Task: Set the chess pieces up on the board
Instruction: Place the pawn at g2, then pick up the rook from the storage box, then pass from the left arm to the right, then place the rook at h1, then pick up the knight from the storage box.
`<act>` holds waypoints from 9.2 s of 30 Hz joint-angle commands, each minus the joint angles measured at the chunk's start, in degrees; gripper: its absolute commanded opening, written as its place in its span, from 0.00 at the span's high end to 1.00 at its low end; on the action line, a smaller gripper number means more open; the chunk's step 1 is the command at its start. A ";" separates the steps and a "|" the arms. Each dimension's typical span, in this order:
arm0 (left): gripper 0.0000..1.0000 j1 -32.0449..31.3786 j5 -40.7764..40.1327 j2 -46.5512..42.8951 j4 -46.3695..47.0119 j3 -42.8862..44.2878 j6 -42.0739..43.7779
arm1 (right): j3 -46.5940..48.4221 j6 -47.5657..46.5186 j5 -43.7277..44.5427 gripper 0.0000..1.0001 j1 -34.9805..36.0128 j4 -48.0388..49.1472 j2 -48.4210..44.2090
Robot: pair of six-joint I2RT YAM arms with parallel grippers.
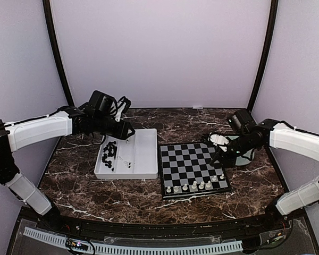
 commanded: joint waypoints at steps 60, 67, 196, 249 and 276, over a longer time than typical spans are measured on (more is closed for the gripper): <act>0.69 -0.11 -1.95 21.17 -11.00 2.28 -38.18 | -3.99 3.56 -7.23 0.65 -1.54 4.33 -3.33; 0.75 0.23 -3.22 23.72 -12.49 4.54 -35.11 | -3.84 3.61 -7.37 0.66 -1.53 4.31 -2.76; 0.59 -9.01 -8.72 -5.72 12.07 -1.21 10.41 | 2.56 2.49 -10.26 0.92 -4.57 3.12 -1.45; 0.59 -7.67 -7.02 -4.11 11.91 -1.45 4.95 | -18.77 -13.96 -2.55 0.83 -7.24 5.92 -6.41; 0.64 -0.17 -9.57 -0.01 -9.44 0.04 -13.68 | -2.48 -6.41 -12.48 0.67 -7.68 -6.41 -8.86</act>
